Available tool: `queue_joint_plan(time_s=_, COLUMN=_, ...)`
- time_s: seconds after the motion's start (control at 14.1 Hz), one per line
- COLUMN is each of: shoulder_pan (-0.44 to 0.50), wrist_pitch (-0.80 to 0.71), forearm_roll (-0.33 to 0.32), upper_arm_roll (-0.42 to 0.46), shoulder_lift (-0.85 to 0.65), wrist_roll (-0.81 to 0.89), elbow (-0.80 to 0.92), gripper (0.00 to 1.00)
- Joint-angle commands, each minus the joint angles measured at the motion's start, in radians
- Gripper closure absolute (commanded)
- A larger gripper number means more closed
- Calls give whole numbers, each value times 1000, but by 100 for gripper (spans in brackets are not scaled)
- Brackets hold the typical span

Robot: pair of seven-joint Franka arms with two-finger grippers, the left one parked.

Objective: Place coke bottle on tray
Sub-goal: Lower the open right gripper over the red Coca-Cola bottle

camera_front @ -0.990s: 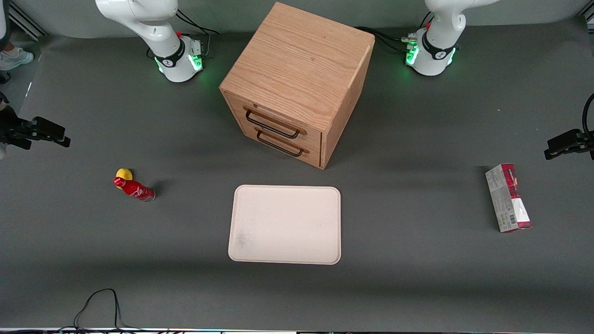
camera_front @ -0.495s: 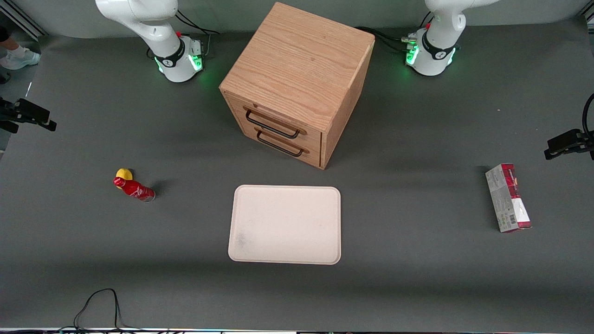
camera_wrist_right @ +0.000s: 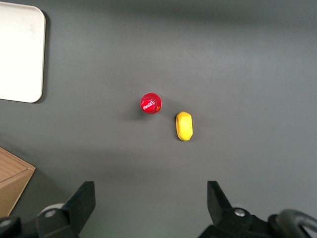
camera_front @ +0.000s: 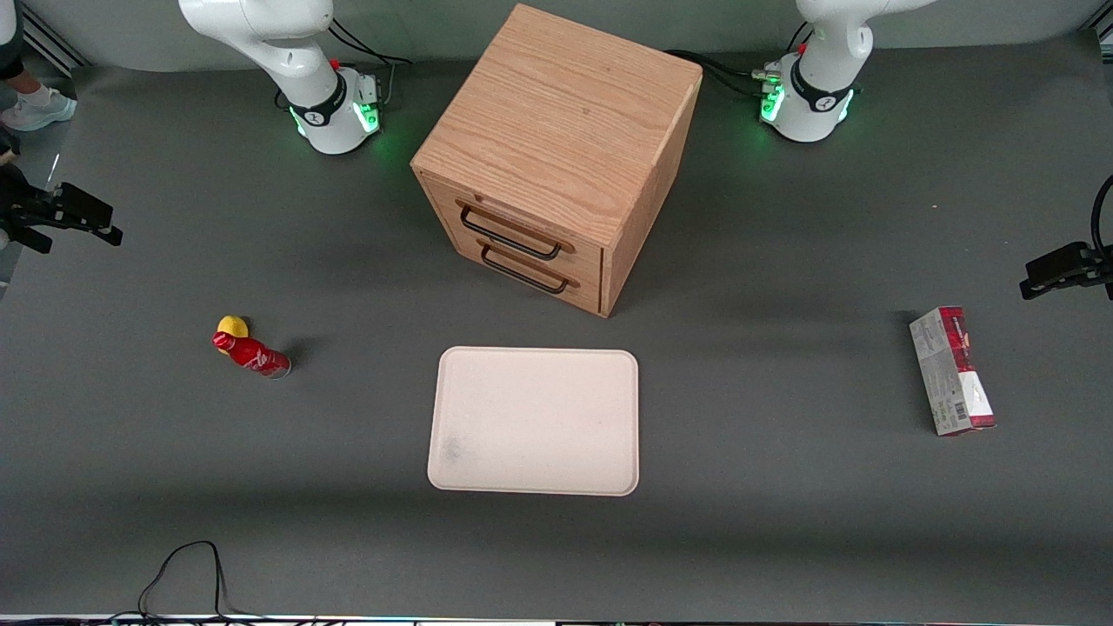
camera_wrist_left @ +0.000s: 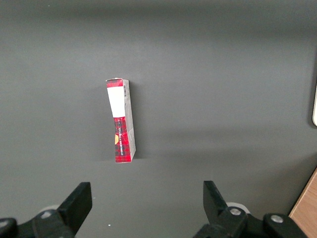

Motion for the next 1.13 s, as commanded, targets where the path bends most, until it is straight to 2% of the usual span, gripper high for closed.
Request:
queue_joint_plan(time_s=0.0, shoulder_pan=15, wrist_pitch=49, forearm_roll=-17, upper_arm_roll=-8, shoulder_lift=40, wrist_roll=-21, elbow=-13, gripper=0)
queue_joint_plan(time_s=0.42, shoulder_pan=53, wrist_pitch=142, forearm_roll=-5, upper_arm_roll=-3, shoulder_lift=135, wrist_roll=-6, elbow=-39, gripper=0)
queue_joint_plan(time_s=1.06, shoulder_pan=58, wrist_pitch=452, forearm_roll=-5, upper_arm_roll=-3, shoulder_lift=175, wrist_roll=-7, elbow=-279, gripper=0)
